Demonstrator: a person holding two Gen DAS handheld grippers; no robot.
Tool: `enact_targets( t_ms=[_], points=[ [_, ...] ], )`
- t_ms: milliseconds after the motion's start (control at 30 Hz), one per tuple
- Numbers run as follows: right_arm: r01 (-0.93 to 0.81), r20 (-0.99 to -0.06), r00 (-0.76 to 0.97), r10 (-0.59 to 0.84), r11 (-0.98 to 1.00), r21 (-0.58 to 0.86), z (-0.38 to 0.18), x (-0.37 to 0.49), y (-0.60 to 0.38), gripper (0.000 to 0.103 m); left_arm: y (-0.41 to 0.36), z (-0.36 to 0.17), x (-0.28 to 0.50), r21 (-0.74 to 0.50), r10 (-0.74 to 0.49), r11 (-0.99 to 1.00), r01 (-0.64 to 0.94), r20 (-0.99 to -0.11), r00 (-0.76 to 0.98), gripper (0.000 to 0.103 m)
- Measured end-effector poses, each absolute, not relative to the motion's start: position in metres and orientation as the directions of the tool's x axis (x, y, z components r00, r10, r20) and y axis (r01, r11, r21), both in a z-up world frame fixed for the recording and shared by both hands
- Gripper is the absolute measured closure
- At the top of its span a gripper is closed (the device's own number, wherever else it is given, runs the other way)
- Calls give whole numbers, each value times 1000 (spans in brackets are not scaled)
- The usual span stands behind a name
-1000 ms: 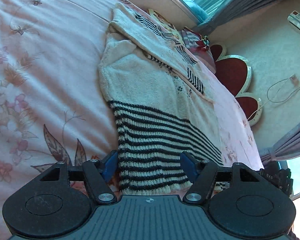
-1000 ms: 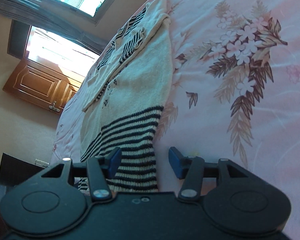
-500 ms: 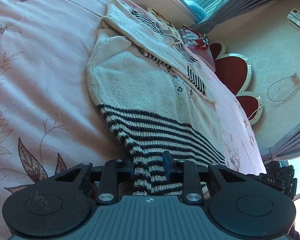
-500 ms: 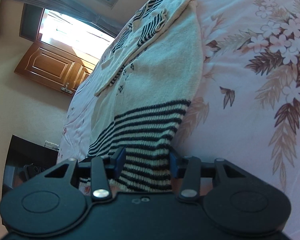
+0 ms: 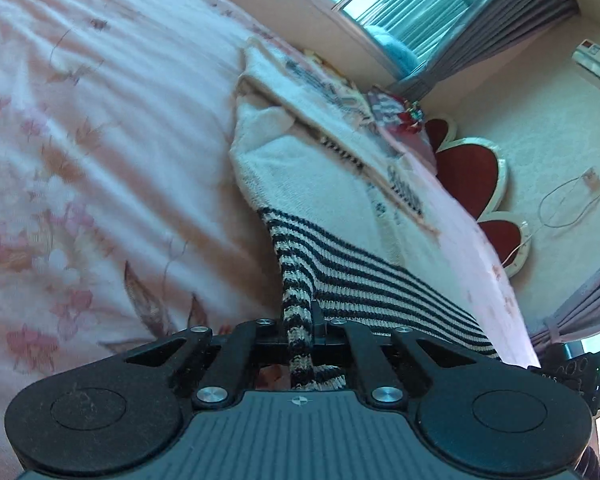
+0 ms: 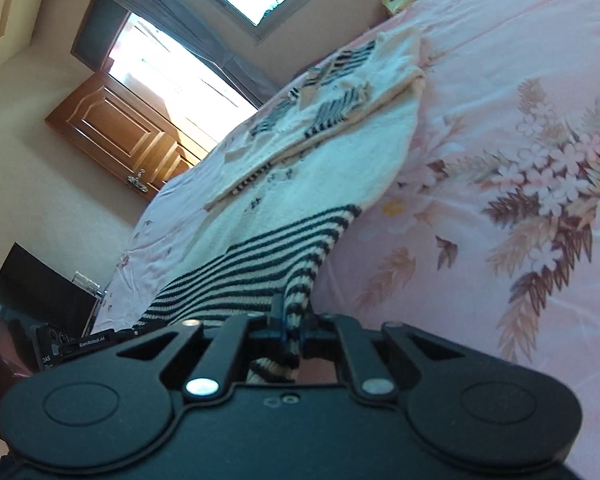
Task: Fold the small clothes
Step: 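Lift the striped hem with both tools and fold it over toward the collar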
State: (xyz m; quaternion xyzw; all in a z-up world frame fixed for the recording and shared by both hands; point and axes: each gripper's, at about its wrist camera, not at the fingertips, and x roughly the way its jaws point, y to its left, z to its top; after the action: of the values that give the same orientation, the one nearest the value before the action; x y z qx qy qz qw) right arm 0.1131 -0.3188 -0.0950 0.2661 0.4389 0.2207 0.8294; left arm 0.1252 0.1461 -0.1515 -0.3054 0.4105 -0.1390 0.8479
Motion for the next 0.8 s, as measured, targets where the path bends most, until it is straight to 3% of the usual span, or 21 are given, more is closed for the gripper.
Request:
enact_targets(
  t_ms=[33, 133, 433, 567, 800],
  points=[
    [-98, -641, 497, 586, 771, 629, -106, 114, -320, 97, 147, -158, 122, -659, -495, 752, -22, -587, 640, 98],
    [-70, -604, 524, 601, 737, 673, -111, 110, -323, 97, 151, -159, 120, -692, -505, 721, -41, -565, 653, 98],
    [-86, -636, 514, 576, 772, 630, -106, 107, -319, 97, 151, -160, 111, -682, -500, 730, -40, -573, 650, 98],
    [-76, -607, 548, 575, 757, 649, -102, 107, -324, 97, 153, -155, 116, -702, -511, 711, -39, -555, 656, 98],
    [-177, -522, 638, 566, 768, 615, -51, 142, -323, 97, 162, -120, 153, -755, -532, 656, 17, -446, 720, 98]
  ],
)
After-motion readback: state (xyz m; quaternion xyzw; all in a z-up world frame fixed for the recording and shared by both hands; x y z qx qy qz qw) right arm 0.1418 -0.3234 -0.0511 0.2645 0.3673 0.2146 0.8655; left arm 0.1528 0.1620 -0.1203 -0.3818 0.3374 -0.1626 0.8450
